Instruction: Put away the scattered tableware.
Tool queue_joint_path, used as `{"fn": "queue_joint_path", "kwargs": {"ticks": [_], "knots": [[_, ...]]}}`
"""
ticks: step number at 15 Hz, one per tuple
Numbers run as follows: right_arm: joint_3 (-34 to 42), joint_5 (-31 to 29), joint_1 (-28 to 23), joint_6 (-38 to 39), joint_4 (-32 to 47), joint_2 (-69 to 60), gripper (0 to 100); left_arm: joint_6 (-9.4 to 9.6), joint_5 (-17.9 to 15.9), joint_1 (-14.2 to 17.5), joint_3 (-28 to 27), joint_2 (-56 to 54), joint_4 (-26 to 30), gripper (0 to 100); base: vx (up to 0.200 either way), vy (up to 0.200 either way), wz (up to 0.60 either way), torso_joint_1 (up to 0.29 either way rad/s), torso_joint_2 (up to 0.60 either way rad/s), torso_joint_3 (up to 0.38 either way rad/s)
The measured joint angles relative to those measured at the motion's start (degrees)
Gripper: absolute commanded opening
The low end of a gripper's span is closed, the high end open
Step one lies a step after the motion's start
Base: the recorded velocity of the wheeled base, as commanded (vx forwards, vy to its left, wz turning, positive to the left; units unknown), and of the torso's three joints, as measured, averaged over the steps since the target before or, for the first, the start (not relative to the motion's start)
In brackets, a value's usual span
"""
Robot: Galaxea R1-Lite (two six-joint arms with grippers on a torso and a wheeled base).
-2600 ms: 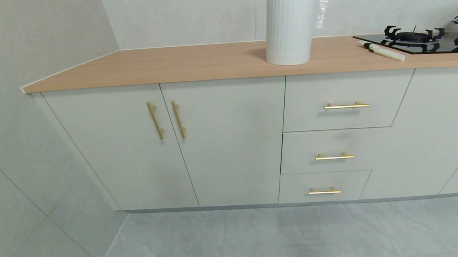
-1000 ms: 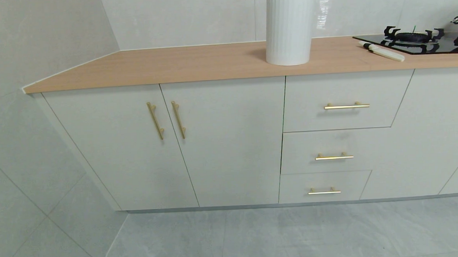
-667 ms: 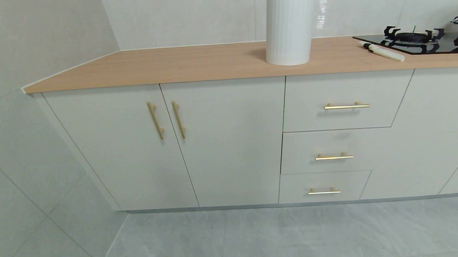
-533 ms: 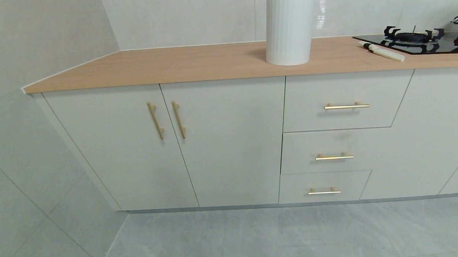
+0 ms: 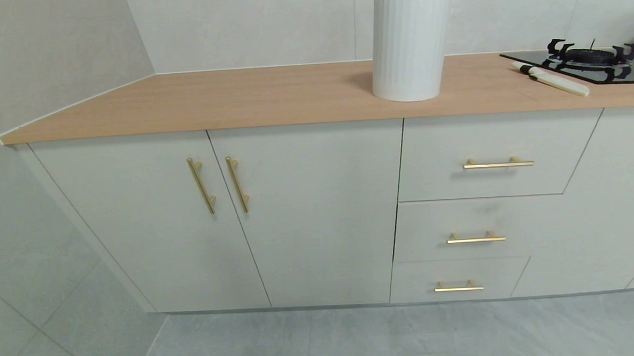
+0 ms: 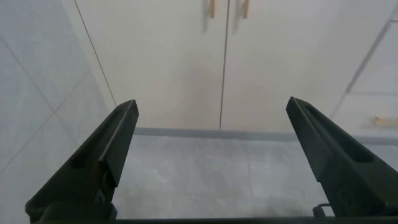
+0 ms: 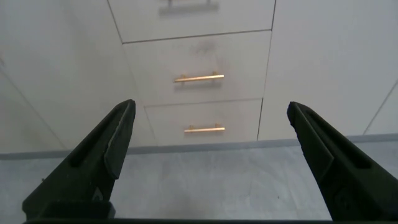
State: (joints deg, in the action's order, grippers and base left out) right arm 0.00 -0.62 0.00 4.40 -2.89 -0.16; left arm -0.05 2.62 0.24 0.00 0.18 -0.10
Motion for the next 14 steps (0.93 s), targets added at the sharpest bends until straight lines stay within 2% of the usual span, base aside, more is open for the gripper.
{"fn": "queue_joint_path", "kwargs": {"ticks": [5, 14], "knots": [[0.0, 0.4, 0.0, -0.3, 0.0, 0.0, 100, -0.02, 0.0, 0.0, 0.0, 0.0, 0.0, 100, 0.2, 0.0, 0.0, 0.002, 0.01, 0.004], [0.0, 0.4, 0.0, -0.4, 0.0, 0.0, 100, -0.09, 0.0, 0.0, 0.0, 0.0, 0.0, 100, 0.0, 0.0, 0.0, 0.0, 0.0, 0.0]]}}
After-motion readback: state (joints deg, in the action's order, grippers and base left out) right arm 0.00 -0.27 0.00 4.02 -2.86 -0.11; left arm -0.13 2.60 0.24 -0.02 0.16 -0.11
